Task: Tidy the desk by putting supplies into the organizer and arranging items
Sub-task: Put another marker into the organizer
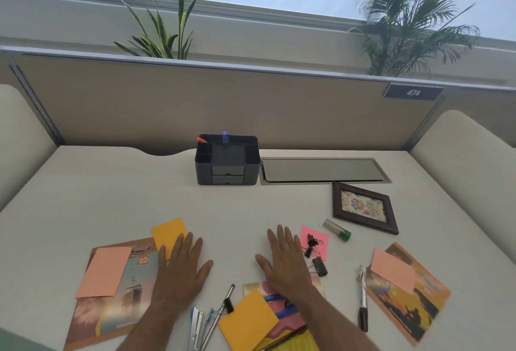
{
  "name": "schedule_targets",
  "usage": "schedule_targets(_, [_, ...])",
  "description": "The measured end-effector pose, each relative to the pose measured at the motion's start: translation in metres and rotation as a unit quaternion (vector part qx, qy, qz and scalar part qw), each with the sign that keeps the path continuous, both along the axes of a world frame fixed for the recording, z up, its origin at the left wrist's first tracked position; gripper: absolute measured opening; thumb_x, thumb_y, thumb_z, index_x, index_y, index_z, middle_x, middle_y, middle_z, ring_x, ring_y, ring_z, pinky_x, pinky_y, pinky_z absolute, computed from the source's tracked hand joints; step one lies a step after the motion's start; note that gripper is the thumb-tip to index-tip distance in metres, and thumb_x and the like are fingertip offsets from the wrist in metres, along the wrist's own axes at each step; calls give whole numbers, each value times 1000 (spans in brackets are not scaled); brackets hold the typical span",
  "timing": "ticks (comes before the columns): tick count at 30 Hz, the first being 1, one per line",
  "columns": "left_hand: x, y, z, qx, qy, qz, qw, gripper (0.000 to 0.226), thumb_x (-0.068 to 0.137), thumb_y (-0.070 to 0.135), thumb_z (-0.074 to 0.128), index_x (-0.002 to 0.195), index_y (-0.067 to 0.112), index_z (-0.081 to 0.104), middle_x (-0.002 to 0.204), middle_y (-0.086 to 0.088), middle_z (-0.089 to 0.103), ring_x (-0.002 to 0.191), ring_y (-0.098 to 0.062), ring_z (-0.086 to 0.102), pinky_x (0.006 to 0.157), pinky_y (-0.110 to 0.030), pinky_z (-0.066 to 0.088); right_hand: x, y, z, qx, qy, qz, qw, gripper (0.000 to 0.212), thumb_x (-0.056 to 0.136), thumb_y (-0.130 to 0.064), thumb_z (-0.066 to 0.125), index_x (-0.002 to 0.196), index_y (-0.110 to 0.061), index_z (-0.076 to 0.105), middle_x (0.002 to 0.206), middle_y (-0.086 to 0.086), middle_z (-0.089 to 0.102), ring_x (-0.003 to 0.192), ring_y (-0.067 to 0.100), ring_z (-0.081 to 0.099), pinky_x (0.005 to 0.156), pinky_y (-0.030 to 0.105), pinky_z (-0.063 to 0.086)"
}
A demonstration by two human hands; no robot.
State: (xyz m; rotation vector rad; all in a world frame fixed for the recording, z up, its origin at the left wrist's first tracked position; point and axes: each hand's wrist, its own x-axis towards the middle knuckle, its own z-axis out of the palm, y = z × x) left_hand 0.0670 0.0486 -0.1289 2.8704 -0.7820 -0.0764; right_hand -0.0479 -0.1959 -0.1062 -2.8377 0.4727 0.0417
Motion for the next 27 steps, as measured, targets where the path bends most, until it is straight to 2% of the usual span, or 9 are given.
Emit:
schedule_targets(7, [-5, 6, -5, 10, -5, -15, 1000, 80, 96, 63, 7, 137, 13, 54, 146, -14, 47, 137, -30, 38, 107, -59, 21, -11, 4, -5, 26, 3, 29, 999, 90, 84, -76, -1, 157, -22, 1, 163, 7, -11, 150, 23, -16, 119, 35, -16])
schedule_targets(10, [-4, 7, -8, 10, -14, -20, 1000, 80, 96, 63, 7, 138, 13, 52, 147, -14, 45, 139, -29, 32, 108, -58, 18, -14, 2, 2, 54, -36, 14, 998, 83, 90, -72, 7, 157, -24, 5, 162, 1, -11, 150, 19, -17, 119, 32, -16])
schedule_targets(12, [-3, 6, -8, 7, -16, -24, 1000, 80, 96, 63, 7, 139, 12, 52, 148, -14, 44, 139, -29, 33, 109, -57, 16, -15, -8, 8, 49, -80, -23, 995, 73, 96, -64, 24, 155, -22, 18, 162, 0, 1, 151, 19, -7, 123, 36, -5])
schedule_targets(13, [-3, 7, -8, 6, -15, -25, 1000, 79, 96, 63, 8, 139, 13, 51, 148, -14, 44, 139, -29, 34, 109, -56, 15, -16, -16, 11, 42, -108, -55, 992, 66, 97, -57, 36, 152, -20, 29, 161, 2, 15, 151, 23, 7, 123, 39, 7])
schedule_targets(15, [-4, 7, -8, 8, -14, -26, 1000, 79, 95, 63, 7, 139, 14, 51, 148, -13, 44, 139, -29, 35, 110, -55, 14, -21, -38, 22, 20, -159, -139, 977, 51, 90, -40, 55, 136, -18, 50, 145, 6, 47, 137, 27, 39, 113, 42, 34])
schedule_targets(16, [-4, 7, -9, 9, -14, -26, 1000, 79, 95, 63, 7, 139, 14, 51, 148, -13, 44, 139, -29, 35, 110, -55, 13, -26, -50, 29, 13, -167, -183, 969, 44, 87, -33, 60, 128, -18, 55, 133, 6, 56, 126, 26, 47, 104, 42, 42])
schedule_targets(18, [-4, 7, -9, 4, -7, -26, 1000, 79, 95, 63, 8, 139, 14, 51, 148, -12, 44, 139, -29, 35, 112, -52, 9, -42, -74, 40, 17, -133, -265, 955, 37, 86, -27, 60, 121, -17, 57, 123, 5, 57, 115, 25, 50, 93, 40, 47])
schedule_targets(22, [-5, 7, -5, -4, 2, -22, 1000, 80, 95, 63, 8, 139, 13, 51, 148, -13, 44, 139, -29, 34, 116, -46, -6, -80, -109, 41, 39, -9, -382, 923, 37, 86, -28, 56, 121, -16, 50, 124, 10, 47, 112, 32, 47, 82, 40, 48])
schedule_targets(27, [-6, 7, -5, -10, 4, -20, 1000, 79, 95, 63, 8, 138, 13, 52, 148, -13, 45, 139, -28, 34, 115, -49, 1, -94, -121, 36, 93, 62, -417, 902, 35, 85, -29, 55, 116, -16, 48, 119, 11, 49, 106, 33, 52, 82, 37, 48])
